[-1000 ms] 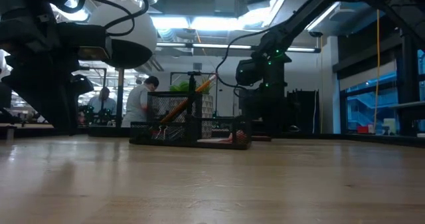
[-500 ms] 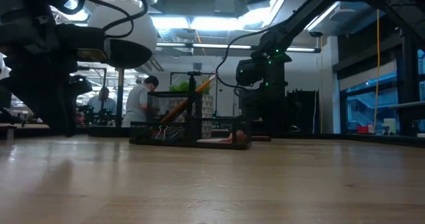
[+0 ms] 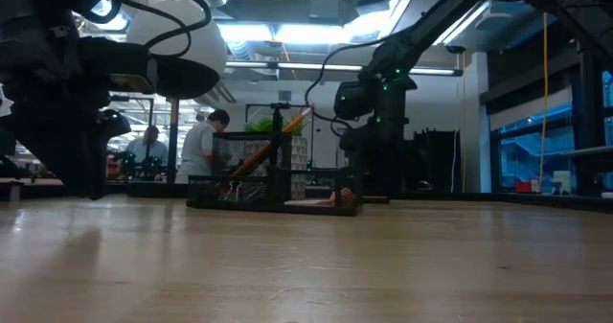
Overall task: Pick and place office supplies into organizer
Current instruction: Put the black scissors into the black desk organizer
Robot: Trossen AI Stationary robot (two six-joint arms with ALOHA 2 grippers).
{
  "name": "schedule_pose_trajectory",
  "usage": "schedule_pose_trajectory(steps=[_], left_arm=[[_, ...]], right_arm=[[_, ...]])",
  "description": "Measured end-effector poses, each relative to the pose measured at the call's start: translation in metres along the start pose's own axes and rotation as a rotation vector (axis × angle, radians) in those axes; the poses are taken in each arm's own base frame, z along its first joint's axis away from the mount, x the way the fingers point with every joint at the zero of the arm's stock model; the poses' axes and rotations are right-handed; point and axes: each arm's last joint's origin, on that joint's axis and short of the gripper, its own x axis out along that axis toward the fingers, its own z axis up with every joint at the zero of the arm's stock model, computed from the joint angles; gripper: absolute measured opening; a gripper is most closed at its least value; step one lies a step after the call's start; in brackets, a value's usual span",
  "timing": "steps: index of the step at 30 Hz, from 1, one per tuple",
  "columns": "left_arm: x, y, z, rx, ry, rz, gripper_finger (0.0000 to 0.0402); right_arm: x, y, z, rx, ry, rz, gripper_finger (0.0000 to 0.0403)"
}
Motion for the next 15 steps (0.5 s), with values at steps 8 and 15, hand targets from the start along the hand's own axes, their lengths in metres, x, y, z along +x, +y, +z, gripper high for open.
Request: schedule_pose_trajectory(steps=[8, 15], left_arm=[[0.0, 0.0, 0.0, 0.0, 0.0, 0.0, 0.0097], [0.0, 0.0, 0.0, 0.001, 0.005, 0.003, 0.0097]], right_arm=[[0.007, -0.001, 0.001, 0.046, -0.012, -0.074, 0.0152], [0.027, 0.002, 0.001, 0.057, 0.038, -0.096, 0.0151]])
